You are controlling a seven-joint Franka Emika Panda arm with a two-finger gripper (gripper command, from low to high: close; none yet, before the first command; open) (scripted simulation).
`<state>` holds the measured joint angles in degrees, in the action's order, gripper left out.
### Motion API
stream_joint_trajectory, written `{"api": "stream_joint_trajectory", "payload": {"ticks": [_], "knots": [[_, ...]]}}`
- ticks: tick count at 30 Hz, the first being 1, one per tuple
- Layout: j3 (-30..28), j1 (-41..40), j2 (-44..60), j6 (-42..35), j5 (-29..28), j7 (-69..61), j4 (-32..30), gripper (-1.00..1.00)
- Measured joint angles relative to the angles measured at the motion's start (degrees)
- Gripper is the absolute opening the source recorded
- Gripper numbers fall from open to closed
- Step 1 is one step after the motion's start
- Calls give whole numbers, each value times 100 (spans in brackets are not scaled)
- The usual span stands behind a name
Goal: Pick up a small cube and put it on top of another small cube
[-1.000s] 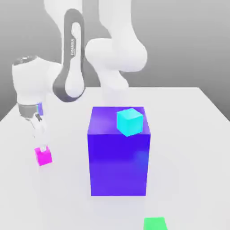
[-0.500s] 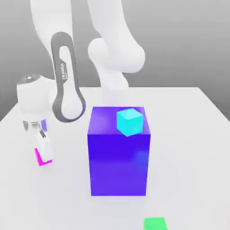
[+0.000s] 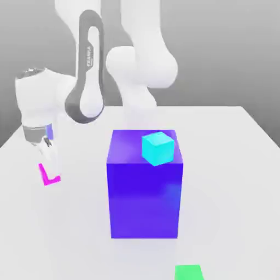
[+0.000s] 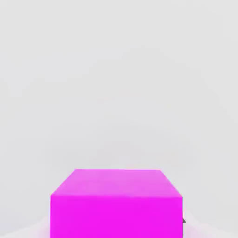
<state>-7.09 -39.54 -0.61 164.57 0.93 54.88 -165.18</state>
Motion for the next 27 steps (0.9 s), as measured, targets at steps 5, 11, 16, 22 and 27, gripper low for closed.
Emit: {"api": "stream_joint_trajectory", "payload": {"ticks": [5,11,16,22,27], "knots": [[487,844,237,-368,213,154,594,-100],[917,1603,550,-794,190,541,1328,-100],[1304,2145,815,-1139,15,977,1937,-100],[1788,2836,1146,-1549,-326,1597,2667,-100],[2093,3464,1475,-1820,-665,2138,3247,-100]]}}
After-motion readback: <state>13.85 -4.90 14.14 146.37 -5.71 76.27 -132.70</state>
